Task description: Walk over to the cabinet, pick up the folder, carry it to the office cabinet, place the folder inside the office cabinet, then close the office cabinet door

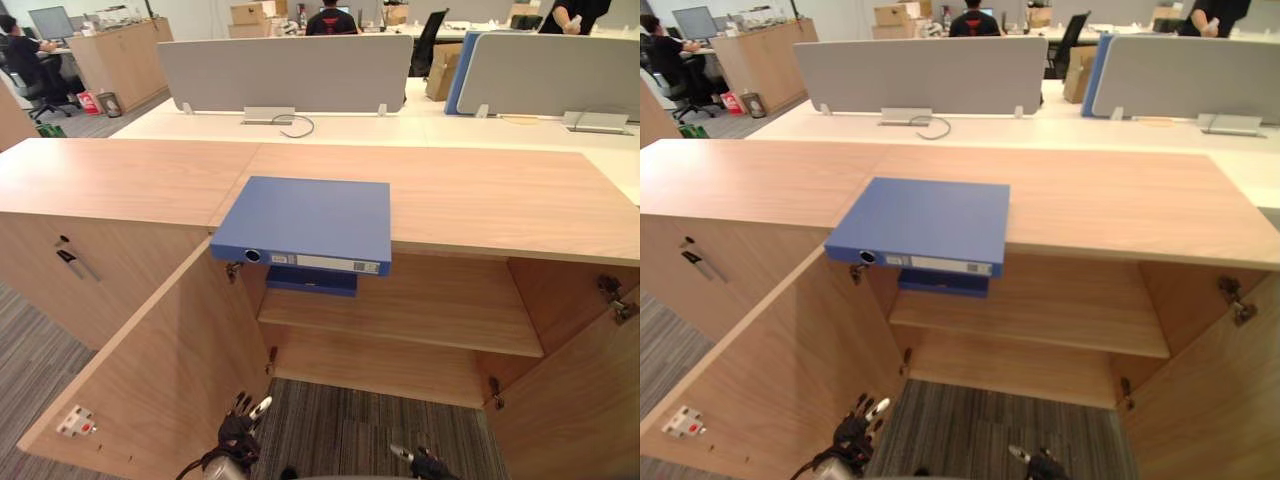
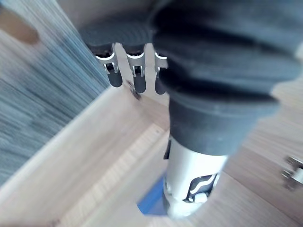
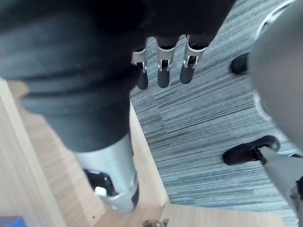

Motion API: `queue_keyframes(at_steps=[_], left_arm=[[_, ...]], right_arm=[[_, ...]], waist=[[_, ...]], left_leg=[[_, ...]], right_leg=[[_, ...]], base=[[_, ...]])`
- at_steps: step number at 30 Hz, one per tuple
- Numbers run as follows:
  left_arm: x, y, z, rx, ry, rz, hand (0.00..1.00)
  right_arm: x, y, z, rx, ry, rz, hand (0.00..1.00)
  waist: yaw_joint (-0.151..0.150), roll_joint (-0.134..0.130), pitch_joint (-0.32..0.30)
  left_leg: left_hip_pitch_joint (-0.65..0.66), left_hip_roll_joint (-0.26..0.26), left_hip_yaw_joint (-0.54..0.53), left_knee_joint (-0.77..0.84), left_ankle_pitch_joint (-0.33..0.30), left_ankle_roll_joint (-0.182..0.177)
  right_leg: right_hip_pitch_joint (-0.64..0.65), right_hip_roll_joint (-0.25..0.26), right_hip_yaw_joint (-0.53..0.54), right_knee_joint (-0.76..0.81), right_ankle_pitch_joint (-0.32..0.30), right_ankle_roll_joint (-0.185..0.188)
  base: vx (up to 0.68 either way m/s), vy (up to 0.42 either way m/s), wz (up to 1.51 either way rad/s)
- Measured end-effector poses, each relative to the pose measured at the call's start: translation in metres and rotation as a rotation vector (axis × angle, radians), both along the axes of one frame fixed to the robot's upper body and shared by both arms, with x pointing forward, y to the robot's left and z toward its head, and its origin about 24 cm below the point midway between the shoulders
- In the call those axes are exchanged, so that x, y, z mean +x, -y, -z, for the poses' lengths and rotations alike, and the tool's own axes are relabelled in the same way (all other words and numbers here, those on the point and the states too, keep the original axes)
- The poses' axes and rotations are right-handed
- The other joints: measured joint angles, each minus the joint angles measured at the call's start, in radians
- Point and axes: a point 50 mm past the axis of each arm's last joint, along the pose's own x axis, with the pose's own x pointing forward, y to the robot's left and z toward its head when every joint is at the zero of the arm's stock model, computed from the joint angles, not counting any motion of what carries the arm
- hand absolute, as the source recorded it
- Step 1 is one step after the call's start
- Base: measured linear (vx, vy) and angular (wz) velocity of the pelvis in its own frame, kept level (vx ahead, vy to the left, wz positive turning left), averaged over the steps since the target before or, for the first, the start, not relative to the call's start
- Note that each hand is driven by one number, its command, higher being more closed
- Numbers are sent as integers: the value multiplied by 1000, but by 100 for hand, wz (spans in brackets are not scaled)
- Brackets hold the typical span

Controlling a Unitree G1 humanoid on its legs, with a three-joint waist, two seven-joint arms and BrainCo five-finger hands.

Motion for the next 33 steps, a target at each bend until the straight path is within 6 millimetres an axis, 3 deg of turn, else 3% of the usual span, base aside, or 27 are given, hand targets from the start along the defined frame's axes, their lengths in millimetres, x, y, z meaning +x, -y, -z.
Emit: queue_keyframes(at_steps=[4, 9, 11, 16, 20, 23, 29, 33], left_arm=[[28, 5, -48, 10, 245, 18, 0], [53, 0, -112, 375, 502, 134, 0], [58, -4, -136, 557, 569, 119, 0], [57, -15, -161, 879, 560, -44, 0], [54, -22, -191, 1091, 612, -237, 0], [56, -13, -222, 1203, 736, -347, 0], [73, 41, -272, 1301, 1096, -315, 0], [89, 53, -279, 1438, 1196, -239, 0]], right_arm=[[2, -3, 0, -9, -3, -77, 0], [1, -12, 1, 14, -16, -93, 0], [1, -20, 2, 33, -14, -92, 0], [1, -25, 2, 37, -17, -84, 0], [-3, -28, 2, 10, -28, -104, 0], [-3, -27, 2, -3, -30, -100, 0], [-10, -24, 4, -24, -55, -115, 0], [-10, -24, 4, -25, -54, -116, 0]], waist=[[14, -9, -3], [60, -25, -25], [70, -44, -36], [77, -50, -48], [73, -58, -56], [75, -55, -58], [65, -58, -101], [43, -62, -116]], left_leg=[[-35, -12, -38, 1, 10, 7], [-63, -23, -58, 7, 16, 14], [-63, -18, -58, 7, 16, 14], [-62, -12, -50, 6, -9, 27], [-61, -10, -46, 2, -8, 27], [-69, -14, -32, 1, -7, 23], [-80, 16, 7, 1, 26, 3], [-80, 19, 28, 1, 28, 8]], right_leg=[[-12, -6, -45, 2, 1, 6], [-17, -13, -68, 1, 32, 33], [-17, -9, -68, 1, 56, 36], [-30, -12, -66, 20, 72, 29], [-32, -11, -65, 15, 72, 26], [-34, -6, -69, -10, 40, -4], [-63, 8, -41, -14, 47, -5], [-71, 9, -15, -16, 52, -2]], base=[[-23, 27, 34], [57, 51, 25], [32, 68, 4], [-22, 63, -12], [-72, 33, -7], [-96, -7, -6], [-34, -8, -12], [19, 8, -18]])
